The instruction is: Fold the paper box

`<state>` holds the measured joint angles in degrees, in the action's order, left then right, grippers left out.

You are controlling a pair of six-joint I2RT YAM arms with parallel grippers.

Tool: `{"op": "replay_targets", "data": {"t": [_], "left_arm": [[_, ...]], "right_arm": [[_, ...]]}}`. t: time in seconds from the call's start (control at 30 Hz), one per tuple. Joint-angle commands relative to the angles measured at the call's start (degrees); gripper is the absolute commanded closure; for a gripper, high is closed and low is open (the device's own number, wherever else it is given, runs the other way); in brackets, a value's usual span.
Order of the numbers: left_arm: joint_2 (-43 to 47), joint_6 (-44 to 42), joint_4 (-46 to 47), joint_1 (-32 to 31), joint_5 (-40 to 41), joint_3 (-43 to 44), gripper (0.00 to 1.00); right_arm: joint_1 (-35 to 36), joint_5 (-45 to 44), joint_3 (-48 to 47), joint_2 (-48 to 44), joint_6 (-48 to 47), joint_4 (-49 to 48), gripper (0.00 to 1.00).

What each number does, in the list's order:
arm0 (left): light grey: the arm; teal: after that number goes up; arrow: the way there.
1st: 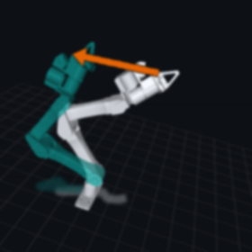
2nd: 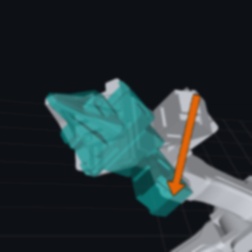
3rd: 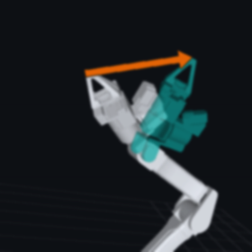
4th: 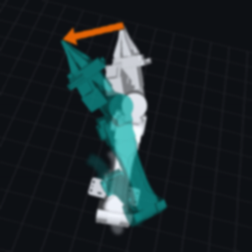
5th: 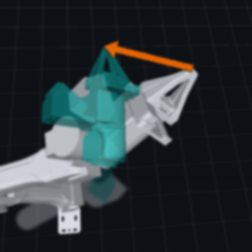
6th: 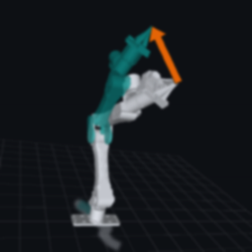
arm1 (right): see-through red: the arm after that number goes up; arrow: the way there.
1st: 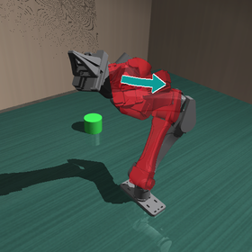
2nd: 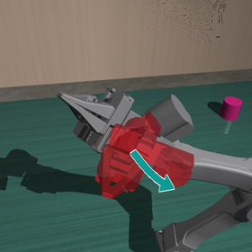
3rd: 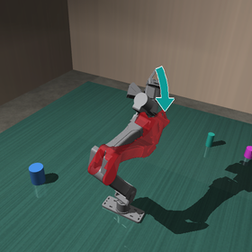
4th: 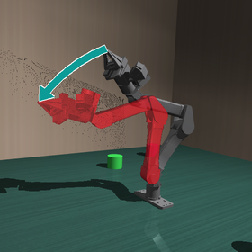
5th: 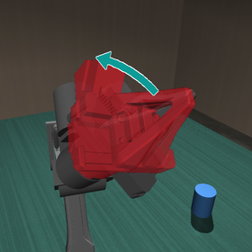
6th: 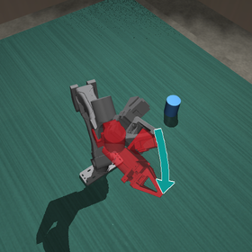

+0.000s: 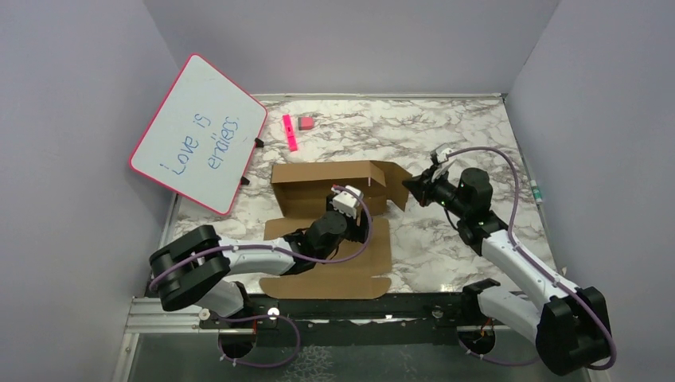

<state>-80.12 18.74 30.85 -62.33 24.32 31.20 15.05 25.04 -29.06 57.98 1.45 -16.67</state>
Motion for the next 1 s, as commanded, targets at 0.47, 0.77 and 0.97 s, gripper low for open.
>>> {"op": "replay_targets", "data": {"t": [0.47, 0.77, 0.97], "left_arm": [[-19.1, -11.1, 21.8, -2.7, 7.1, 3.2, 0.08], [-29.1, -13.9, 25.3, -2.8, 8.8, 8.9, 0.05], [-31.6, -15.3, 28.3, -2.8, 14.8, 9.6, 0.05]], "right_arm": [[5.6, -7.3, 3.6, -5.7, 2.3, -0.3, 0.97], [5.8, -6.2, 3.5, -5.9, 2.2, 0.1, 0.96], [5.9, -5.6, 3.1, -5.2, 2.1, 0.4, 0.96]]}}
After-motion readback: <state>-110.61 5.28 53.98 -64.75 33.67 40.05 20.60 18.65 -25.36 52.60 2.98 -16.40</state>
